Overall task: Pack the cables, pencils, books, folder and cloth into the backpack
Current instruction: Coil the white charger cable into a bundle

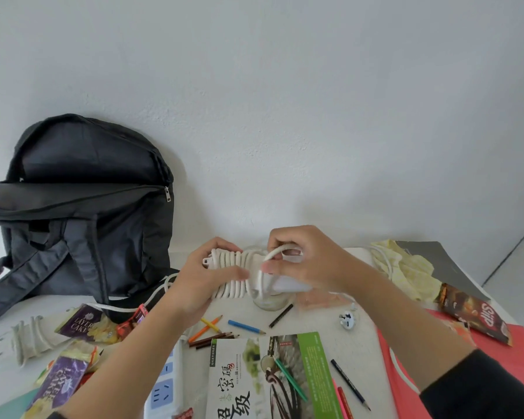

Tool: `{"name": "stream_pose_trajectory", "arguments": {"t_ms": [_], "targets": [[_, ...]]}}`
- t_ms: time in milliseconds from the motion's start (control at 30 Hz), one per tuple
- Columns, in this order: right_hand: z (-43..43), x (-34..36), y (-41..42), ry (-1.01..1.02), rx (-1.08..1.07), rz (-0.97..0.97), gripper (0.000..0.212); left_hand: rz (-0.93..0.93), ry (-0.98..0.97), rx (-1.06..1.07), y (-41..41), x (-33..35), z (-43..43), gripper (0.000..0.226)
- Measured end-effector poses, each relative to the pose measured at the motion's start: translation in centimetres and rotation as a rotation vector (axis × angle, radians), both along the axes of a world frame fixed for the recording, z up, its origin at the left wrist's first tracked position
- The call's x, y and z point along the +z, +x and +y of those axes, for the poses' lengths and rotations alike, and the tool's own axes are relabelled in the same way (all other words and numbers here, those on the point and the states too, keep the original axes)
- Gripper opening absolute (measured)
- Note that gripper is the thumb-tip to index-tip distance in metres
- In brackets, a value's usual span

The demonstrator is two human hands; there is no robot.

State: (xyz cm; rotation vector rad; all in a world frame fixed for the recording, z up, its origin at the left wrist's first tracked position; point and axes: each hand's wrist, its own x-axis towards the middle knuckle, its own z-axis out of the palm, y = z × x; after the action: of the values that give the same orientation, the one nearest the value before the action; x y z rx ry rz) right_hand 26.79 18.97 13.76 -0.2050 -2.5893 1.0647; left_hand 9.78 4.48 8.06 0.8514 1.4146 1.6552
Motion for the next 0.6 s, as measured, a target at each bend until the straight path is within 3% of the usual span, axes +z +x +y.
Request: {"name": "stream_pose_trajectory", "arguments": {"t_ms": [200, 433, 600], "targets": [[0.7, 0.0, -0.7, 0.135, -0.14, 0.091, 0.036, -0.093, 0.088, -0.076, 1.4, 0.7, -0.2, 0.047], [2.2, -0.1, -0.5, -0.105, -0.129, -0.094, 0.036, -0.075, 0.079, -0.117, 2.0, 0.8, -0.7, 0.047], [1.8, -0.5, -0.8, -0.047, -0.12, -0.1, 0.037, -0.027, -0.027, -0.044, 3.1, -0.4, 0.0, 0.069]]}}
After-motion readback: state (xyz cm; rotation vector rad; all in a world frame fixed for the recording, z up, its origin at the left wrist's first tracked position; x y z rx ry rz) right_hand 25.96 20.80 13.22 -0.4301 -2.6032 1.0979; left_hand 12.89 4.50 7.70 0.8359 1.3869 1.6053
